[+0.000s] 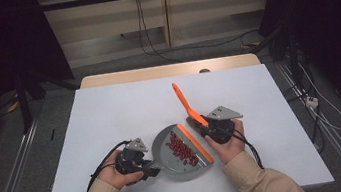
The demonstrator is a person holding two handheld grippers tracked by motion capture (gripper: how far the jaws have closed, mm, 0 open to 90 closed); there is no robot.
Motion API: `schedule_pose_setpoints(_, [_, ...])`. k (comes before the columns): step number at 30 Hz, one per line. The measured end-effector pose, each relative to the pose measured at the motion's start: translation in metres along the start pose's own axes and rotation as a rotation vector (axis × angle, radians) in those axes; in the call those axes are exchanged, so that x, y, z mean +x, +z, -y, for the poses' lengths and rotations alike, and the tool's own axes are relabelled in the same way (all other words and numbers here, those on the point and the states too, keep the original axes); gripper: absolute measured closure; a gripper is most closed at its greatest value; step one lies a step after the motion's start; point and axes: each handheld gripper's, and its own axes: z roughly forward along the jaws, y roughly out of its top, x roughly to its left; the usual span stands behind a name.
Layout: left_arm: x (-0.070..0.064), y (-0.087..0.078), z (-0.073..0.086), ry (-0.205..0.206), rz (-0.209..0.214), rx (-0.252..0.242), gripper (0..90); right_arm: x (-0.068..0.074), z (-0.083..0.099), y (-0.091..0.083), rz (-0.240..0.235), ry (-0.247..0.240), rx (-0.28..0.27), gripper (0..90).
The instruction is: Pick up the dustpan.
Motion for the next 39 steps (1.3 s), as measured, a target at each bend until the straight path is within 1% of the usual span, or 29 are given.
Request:
schedule_pose_setpoints(1, [0.0, 0.0, 0.0, 0.001, 0.001, 0.005, 62.5, 0.002, 0.001, 0.0, -0.018, 0.014, -0.002, 71.1])
schedule_pose_setpoints(2, [0.0, 0.0, 0.0, 0.001, 0.003, 0.003, 62.6, 0.006, 0.002, 0.0, -0.031, 0.014, -0.007, 71.1])
schedule_pose_setpoints(3, [0.0, 0.001, 0.0, -0.006, 0.004, -0.002, 62.5, 0.011, 0.002, 0.001, -0.027, -0.007, -0.005, 71.1])
schedule_pose_setpoints(4, [0.0, 0.001, 0.0, -0.004, 0.004, -0.004, 62.5, 0.016, 0.002, 0.002, -0.038, 0.0, -0.007, 71.1])
schedule_pose_setpoints(5, [0.0, 0.001, 0.0, -0.009, 0.001, -0.006, 62.6, 0.018, 0.002, 0.003, -0.036, 0.005, -0.01, 71.1])
schedule_pose_setpoints(6, [0.0, 0.0, 0.0, -0.004, 0.001, -0.001, 62.5, 0.021, 0.001, 0.003, -0.03, 0.004, -0.015, 71.1])
schedule_pose_setpoints(8, [0.0, 0.001, 0.0, -0.002, 0.001, -0.003, 62.6, 0.024, -0.001, 0.003, -0.057, 0.045, -0.04, 71.1])
schedule_pose_setpoints(10, [0.0, 0.001, 0.0, -0.008, 0.004, -0.009, 62.6, 0.028, -0.004, 0.001, -0.102, 0.085, -0.05, 71.1])
schedule_pose_setpoints(13, [0.0, 0.003, -0.001, -0.003, 0.005, -0.004, 62.6, 0.028, -0.005, -0.001, -0.122, 0.112, -0.065, 71.1])
schedule_pose_setpoints(15, [0.001, 0.002, -0.001, -0.003, 0.014, -0.009, 62.5, 0.022, -0.008, -0.004, -0.1, 0.106, -0.072, 71.2])
schedule_pose_setpoints(16, [0.001, 0.002, -0.001, -0.001, 0.018, -0.009, 62.5, 0.016, -0.01, -0.006, -0.087, 0.119, -0.081, 71.1])
schedule_pose_setpoints(17, [0.001, 0.002, -0.001, 0.005, 0.02, -0.005, 62.5, 0.009, -0.011, -0.01, -0.077, 0.126, -0.092, 71.1])
schedule_pose_setpoints(19, [0.002, 0.002, -0.002, 0.007, 0.038, -0.009, 62.4, -0.007, -0.013, -0.019, -0.033, 0.121, -0.104, 71.1])
schedule_pose_setpoints(20, [0.002, 0.003, -0.002, 0.009, 0.036, -0.003, 62.4, -0.012, -0.012, -0.021, -0.021, 0.127, -0.106, 71.1])
schedule_pose_setpoints(21, [0.002, 0.003, -0.002, 0.011, 0.031, -0.001, 62.4, -0.021, -0.011, -0.025, 0.0, 0.139, -0.1, 71.1])
schedule_pose_setpoints(22, [0.002, 0.002, -0.002, 0.018, 0.033, -0.001, 62.4, -0.026, -0.009, -0.027, 0.015, 0.139, -0.096, 71.1])
schedule_pose_setpoints(24, [0.001, 0.003, -0.003, 0.018, 0.032, -0.005, 62.4, -0.036, -0.005, -0.031, 0.05, 0.148, -0.086, 71.2])
schedule_pose_setpoints(25, [0.001, 0.003, -0.003, 0.028, 0.035, 0.001, 62.3, -0.039, -0.002, -0.033, 0.065, 0.14, -0.083, 71.1])
schedule_pose_setpoints(26, [0.0, 0.004, -0.004, 0.027, 0.034, 0.001, 62.3, -0.042, 0.0, -0.034, 0.072, 0.139, -0.079, 71.1])
schedule_pose_setpoints(27, [-0.002, 0.004, -0.004, 0.017, 0.038, -0.002, 62.3, -0.044, 0.002, -0.035, 0.079, 0.14, -0.075, 71.1])
schedule_pose_setpoints(29, [-0.004, 0.005, -0.005, 0.039, 0.041, 0.009, 62.2, -0.047, 0.006, -0.039, 0.098, 0.132, -0.061, 71.1])
schedule_pose_setpoints(30, [-0.006, 0.006, -0.006, 0.037, 0.044, 0.008, 62.2, -0.048, 0.008, -0.04, 0.097, 0.123, -0.058, 71.1])
schedule_pose_setpoints(31, [-0.007, 0.007, -0.007, 0.032, 0.058, 0.003, 62.2, -0.05, 0.01, -0.044, 0.115, 0.115, -0.057, 71.2])
schedule_pose_setpoints(33, [-0.009, 0.008, -0.009, 0.049, 0.043, 0.017, 62.2, -0.053, 0.014, -0.051, 0.128, 0.105, -0.051, 71.2])
schedule_pose_setpoints(34, [-0.01, 0.009, -0.011, 0.046, 0.043, 0.017, 62.2, -0.054, 0.015, -0.054, 0.146, 0.095, -0.048, 71.2])
schedule_pose_setpoints(35, [-0.01, 0.01, -0.012, 0.059, 0.059, 0.018, 62.2, -0.053, 0.018, -0.059, 0.165, 0.067, -0.04, 71.1])
schedule_pose_setpoints(37, [-0.014, 0.012, -0.014, 0.06, 0.044, 0.022, 62.2, -0.051, 0.025, -0.066, 0.198, 0.039, -0.033, 71.1])
schedule_pose_setpoints(38, [-0.015, 0.014, -0.015, 0.061, 0.046, 0.025, 62.2, -0.049, 0.031, -0.068, 0.2, 0.035, -0.025, 71.2])
schedule_pose_setpoints(39, [-0.015, 0.015, -0.016, 0.068, 0.051, 0.029, 62.2, -0.047, 0.036, -0.07, 0.193, 0.038, -0.033, 71.2])
